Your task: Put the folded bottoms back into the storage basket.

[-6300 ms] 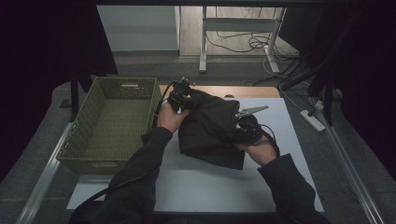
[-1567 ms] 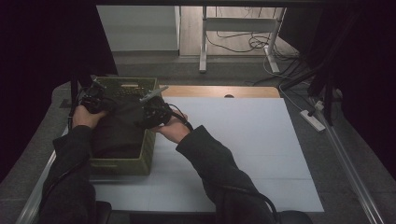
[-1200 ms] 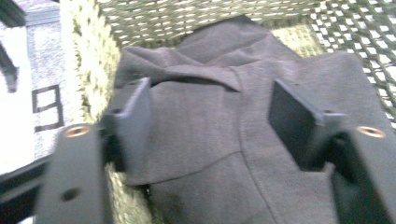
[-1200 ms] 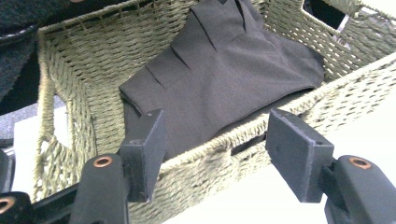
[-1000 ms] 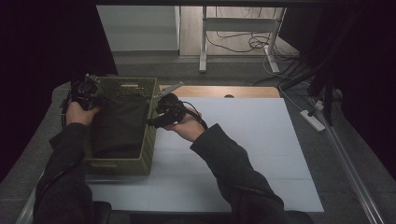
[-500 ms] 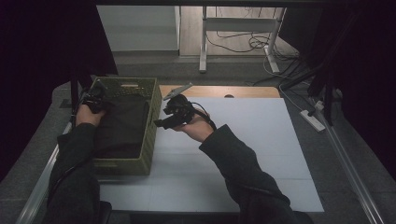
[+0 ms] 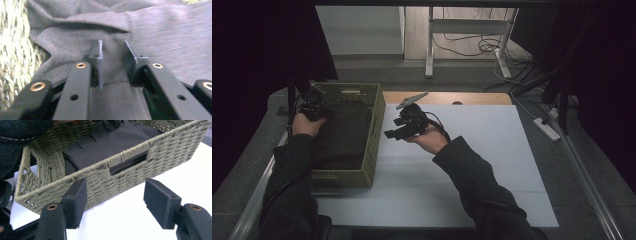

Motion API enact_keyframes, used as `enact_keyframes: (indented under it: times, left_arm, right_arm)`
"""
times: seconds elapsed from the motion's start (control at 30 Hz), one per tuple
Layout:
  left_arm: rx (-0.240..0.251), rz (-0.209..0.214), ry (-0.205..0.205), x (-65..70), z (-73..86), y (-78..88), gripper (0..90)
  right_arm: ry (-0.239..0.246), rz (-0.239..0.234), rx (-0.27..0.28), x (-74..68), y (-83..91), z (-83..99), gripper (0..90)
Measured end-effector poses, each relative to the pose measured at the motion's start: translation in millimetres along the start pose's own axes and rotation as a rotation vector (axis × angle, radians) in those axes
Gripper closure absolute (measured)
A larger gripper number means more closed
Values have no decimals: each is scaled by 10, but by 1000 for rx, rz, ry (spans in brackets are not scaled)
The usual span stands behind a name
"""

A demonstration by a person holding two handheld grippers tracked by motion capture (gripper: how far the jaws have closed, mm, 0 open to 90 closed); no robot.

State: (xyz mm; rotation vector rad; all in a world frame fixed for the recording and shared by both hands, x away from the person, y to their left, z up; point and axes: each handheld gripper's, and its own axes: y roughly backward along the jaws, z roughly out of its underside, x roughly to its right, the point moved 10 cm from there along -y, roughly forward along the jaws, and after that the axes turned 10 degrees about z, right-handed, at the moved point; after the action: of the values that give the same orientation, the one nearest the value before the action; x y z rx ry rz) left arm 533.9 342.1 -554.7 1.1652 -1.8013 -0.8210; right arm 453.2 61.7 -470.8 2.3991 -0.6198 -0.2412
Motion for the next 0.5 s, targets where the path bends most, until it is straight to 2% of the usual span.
enact_keyframes:
  times: [0.07, 0.17, 0.3, 0.5]
  left_arm:
    - [23, 18, -15, 61, -16, 48, 601]
    - [48, 58, -34, 161, -12, 117, 563]
    - [78, 106, -58, 292, 14, 172, 485]
    - [114, 157, -125, 504, 95, 243, 331]
  right_arm:
    - [-8, 1, 5, 19, 11, 26, 352]
    - [2, 8, 11, 53, 40, 60, 323]
    - [-1, -13, 26, 68, 97, 100, 291]
    - [4, -10, 17, 113, 137, 208, 264]
